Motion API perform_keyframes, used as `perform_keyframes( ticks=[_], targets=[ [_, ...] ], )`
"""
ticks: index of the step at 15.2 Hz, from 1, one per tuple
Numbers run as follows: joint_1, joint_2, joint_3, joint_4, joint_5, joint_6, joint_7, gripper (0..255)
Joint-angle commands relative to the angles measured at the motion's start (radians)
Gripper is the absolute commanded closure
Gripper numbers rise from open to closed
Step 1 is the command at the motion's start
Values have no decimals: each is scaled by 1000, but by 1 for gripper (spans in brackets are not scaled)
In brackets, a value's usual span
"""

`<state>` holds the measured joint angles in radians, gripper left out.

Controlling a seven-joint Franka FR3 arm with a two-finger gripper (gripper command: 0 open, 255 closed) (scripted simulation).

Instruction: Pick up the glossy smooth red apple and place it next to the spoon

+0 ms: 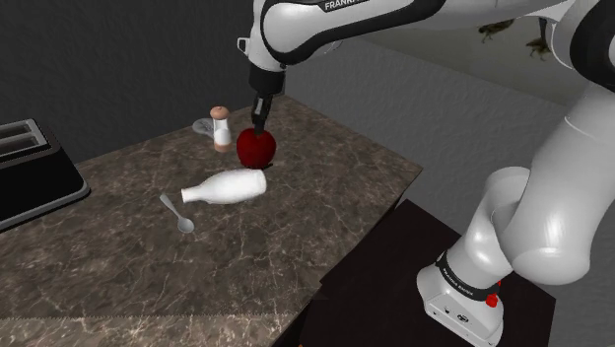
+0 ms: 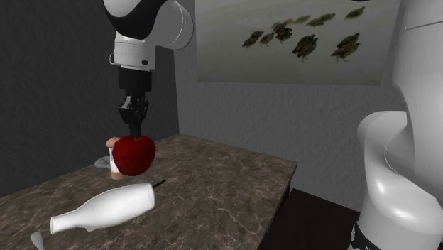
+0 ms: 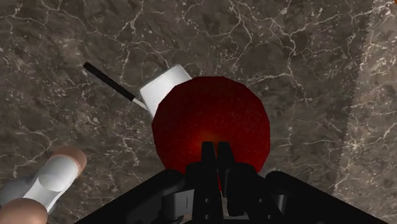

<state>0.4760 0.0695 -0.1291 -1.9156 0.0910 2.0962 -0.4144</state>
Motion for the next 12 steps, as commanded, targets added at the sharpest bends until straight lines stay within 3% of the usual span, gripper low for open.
perform_keyframes(
  ticks=[1, 12],
  targets=[
    [23, 17, 20, 28, -5, -8, 48, 255],
    [153, 193, 108, 265, -42, -55, 285, 255]
  ],
)
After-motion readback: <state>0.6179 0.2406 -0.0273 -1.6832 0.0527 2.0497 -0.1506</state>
